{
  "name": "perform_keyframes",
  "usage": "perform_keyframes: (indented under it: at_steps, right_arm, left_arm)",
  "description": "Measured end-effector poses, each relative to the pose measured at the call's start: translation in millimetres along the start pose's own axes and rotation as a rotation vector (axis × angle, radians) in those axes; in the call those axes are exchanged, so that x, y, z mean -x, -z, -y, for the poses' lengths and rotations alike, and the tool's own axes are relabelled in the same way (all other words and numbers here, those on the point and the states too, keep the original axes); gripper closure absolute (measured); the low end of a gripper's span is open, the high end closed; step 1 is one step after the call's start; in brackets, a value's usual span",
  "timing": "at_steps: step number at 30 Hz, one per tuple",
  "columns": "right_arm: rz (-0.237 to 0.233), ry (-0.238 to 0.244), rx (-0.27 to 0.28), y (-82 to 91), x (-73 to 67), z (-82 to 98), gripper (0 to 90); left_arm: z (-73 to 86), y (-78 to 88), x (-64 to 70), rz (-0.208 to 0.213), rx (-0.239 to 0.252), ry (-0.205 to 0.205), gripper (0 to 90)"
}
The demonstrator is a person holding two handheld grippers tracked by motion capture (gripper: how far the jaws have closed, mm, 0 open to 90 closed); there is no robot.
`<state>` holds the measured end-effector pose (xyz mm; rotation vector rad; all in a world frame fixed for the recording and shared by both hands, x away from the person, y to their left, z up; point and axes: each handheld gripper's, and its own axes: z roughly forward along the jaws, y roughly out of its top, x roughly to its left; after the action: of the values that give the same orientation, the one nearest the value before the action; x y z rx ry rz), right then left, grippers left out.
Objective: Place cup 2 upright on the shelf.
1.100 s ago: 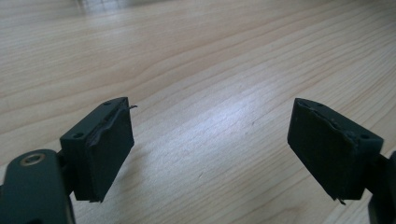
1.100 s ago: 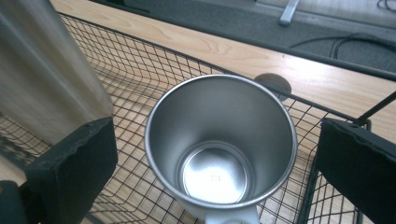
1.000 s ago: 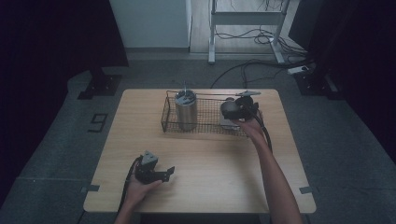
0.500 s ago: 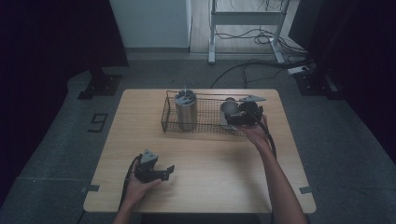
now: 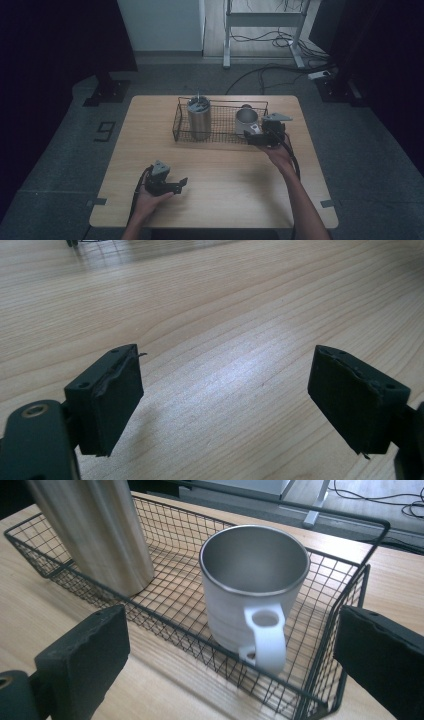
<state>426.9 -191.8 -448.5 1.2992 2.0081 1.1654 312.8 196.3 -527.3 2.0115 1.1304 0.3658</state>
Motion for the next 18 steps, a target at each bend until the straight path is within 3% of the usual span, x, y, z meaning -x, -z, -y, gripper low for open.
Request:
perform_keyframes:
  at_steps: [5, 12, 18]
  right_arm:
    - [-0.026, -0.033, 0.026, 14.3, -2.0, 11.6, 3.3]
    - [-0.051, -0.04, 0.052, 31.3, -7.5, 33.6, 6.8]
    - [-0.043, -0.035, 0.045, 43.8, -8.4, 51.7, 7.7]
  left_arm:
    - [1.2, 1.5, -0.8, -0.003, 0.0, 0.002, 14.6]
    - [1.8, 0.7, -1.4, -0.01, -0.005, 0.004, 14.6]
    - [2.4, -0.3, -0.3, -0.01, -0.009, 0.001, 14.6]
